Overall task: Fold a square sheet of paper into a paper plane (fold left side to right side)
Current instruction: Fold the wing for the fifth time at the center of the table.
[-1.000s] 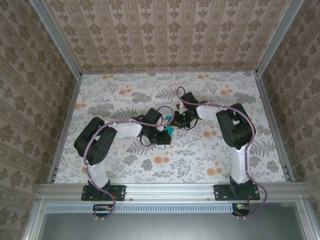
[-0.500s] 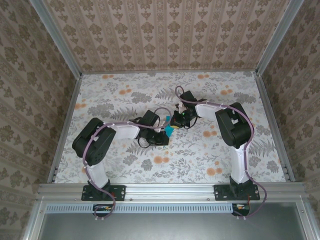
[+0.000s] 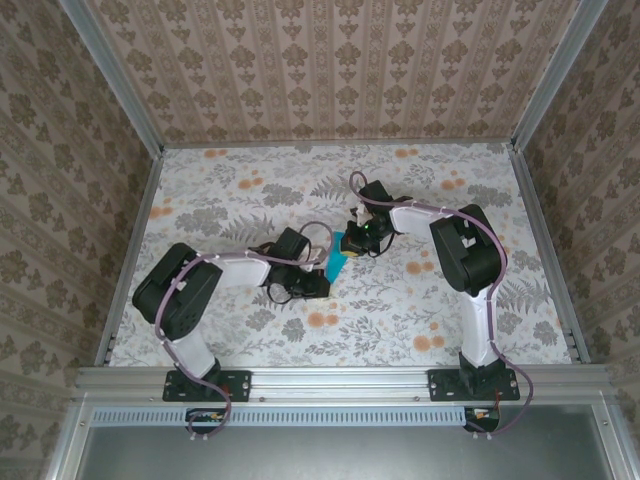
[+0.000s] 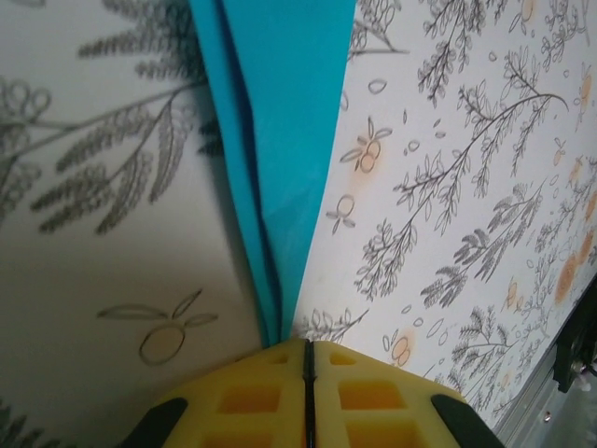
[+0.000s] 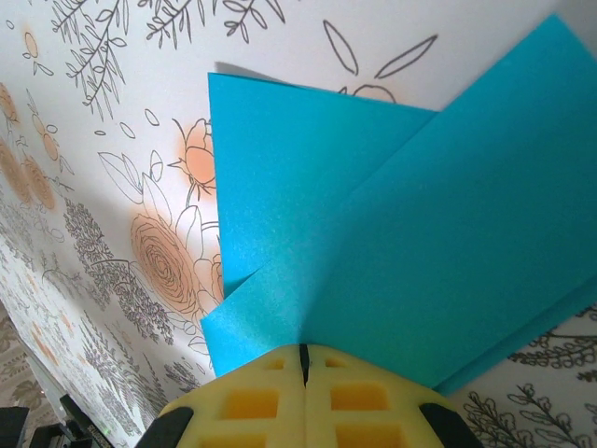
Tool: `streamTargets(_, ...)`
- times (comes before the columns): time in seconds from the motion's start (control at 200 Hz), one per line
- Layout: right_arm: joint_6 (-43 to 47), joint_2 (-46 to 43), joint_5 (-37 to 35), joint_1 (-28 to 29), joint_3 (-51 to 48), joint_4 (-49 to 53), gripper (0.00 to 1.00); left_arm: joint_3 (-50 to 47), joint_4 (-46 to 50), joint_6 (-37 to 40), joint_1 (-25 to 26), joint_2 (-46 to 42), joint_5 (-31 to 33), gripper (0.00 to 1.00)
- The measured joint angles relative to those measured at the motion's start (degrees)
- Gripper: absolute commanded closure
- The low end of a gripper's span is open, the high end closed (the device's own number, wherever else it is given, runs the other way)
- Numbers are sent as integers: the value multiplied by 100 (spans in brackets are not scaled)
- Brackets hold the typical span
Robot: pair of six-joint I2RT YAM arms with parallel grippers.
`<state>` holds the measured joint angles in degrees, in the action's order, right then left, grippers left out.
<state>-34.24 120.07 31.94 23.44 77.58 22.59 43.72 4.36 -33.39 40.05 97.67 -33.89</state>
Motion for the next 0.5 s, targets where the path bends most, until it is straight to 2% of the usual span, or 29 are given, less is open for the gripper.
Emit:
streamTargets(0.165,0,0,9,-2,-4,-13,100,-284,-24,-4,-98,-245,-24,91)
streamTargets(0.25,-2,-13,24,-4,-33,-90,100,-374,72,-2,-188,-407,2,88)
streamTargets(0.35,-2,-79,-90,-4,-72,-186,86,-387,177,4,-284,-745,72,82)
streamTargets(0.5,94,-546,-713,-31,-125,-72,64,-387,192,42,-485,-1598,328,74)
